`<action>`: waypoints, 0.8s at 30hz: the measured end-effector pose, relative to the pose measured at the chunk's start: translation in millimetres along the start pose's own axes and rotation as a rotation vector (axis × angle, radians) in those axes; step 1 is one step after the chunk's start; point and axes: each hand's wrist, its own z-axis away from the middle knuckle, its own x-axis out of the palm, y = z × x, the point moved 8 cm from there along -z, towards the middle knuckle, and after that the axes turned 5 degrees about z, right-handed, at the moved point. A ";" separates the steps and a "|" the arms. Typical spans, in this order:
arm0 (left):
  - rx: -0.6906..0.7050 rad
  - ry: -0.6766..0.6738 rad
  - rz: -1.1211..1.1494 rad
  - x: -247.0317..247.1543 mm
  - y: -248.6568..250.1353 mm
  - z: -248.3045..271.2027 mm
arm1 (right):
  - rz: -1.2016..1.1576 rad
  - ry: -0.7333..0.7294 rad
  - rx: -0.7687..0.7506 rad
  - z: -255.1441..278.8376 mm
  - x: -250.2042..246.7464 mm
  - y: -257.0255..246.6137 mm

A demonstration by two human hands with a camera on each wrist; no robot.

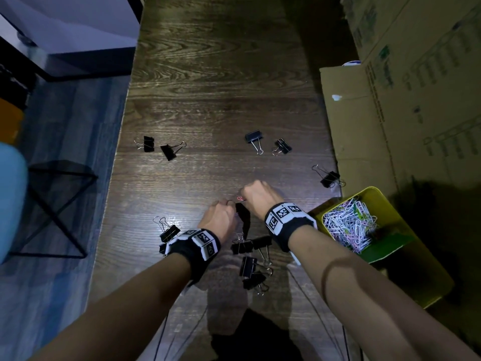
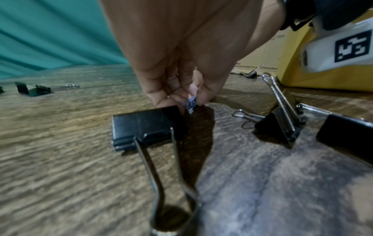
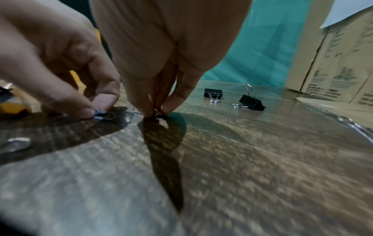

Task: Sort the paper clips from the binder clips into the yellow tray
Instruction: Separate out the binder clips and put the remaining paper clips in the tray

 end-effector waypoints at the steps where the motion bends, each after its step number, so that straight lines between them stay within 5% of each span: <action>1: 0.012 -0.004 -0.032 -0.2 1.6 1.0 | 0.006 -0.006 0.011 -1.4 -0.5 0.6; 16: -0.110 -0.029 -0.029 -7.0 -3.2 4.1 | -0.079 0.039 0.074 8.0 3.4 -12.5; 24: -0.227 -0.089 0.061 1.1 -14.2 -0.1 | -0.111 -0.077 0.082 7.7 6.4 -7.5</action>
